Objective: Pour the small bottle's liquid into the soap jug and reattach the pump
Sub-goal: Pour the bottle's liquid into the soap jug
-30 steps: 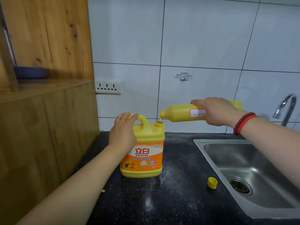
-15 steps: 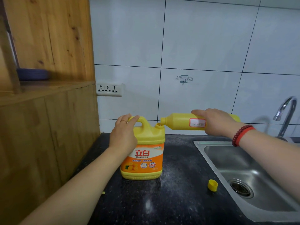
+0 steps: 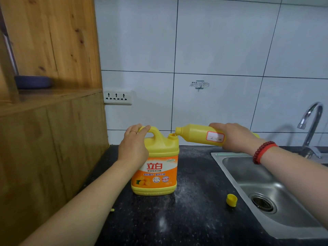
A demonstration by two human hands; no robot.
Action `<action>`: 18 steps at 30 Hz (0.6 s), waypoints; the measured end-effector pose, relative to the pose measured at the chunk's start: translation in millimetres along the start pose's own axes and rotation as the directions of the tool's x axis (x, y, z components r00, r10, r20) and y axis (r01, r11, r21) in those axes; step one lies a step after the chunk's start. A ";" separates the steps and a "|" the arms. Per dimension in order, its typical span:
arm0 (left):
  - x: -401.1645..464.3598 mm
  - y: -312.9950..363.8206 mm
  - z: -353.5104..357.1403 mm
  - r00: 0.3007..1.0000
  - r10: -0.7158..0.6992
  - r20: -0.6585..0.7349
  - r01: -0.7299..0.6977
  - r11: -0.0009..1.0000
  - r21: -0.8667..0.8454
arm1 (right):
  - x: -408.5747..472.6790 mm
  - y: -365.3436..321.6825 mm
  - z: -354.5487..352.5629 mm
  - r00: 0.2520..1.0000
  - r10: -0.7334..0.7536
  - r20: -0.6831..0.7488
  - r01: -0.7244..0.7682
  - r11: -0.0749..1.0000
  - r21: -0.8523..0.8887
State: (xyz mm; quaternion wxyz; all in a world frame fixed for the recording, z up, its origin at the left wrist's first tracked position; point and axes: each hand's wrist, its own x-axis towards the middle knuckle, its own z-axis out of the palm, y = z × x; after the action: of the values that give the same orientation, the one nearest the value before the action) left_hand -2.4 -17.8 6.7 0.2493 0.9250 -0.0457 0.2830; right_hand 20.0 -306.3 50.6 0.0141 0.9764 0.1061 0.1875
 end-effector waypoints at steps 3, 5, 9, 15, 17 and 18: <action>0.0 -0.1 0.3 1.000 -0.003 0.000 0.003 1.000 -0.008 | -1.5 0.0 1.4 1.000 0.009 0.008 -0.010 1.000 0.022; 0.1 0.1 0.3 1.000 -0.008 0.002 0.008 1.000 -0.007 | -2.3 0.0 2.9 1.000 0.015 0.008 -0.015 1.000 0.028; 0.1 0.5 -0.1 1.000 -0.013 0.004 0.013 1.000 -0.005 | -2.8 0.4 5.1 1.000 0.016 0.004 -0.016 0.999 0.044; 0.2 1.8 -0.5 1.000 -0.022 0.010 0.022 1.000 -0.011 | -5.0 1.4 9.1 1.000 0.013 0.002 -0.013 0.997 0.081; 0.2 1.9 -0.5 1.000 -0.026 0.014 0.026 1.000 -0.014 | -5.5 1.6 10.5 1.000 0.013 0.005 -0.013 0.996 0.093; 0.1 1.9 -0.6 0.999 -0.029 0.016 0.029 0.999 -0.017 | -5.7 1.5 10.9 1.000 0.013 0.009 -0.014 0.995 0.101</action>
State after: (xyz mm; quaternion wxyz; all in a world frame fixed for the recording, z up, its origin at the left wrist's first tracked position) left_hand -3.1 -19.2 7.9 0.2607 0.9257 -0.0368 0.2715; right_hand 19.1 -308.9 38.4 -0.0359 0.9774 0.1088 0.1777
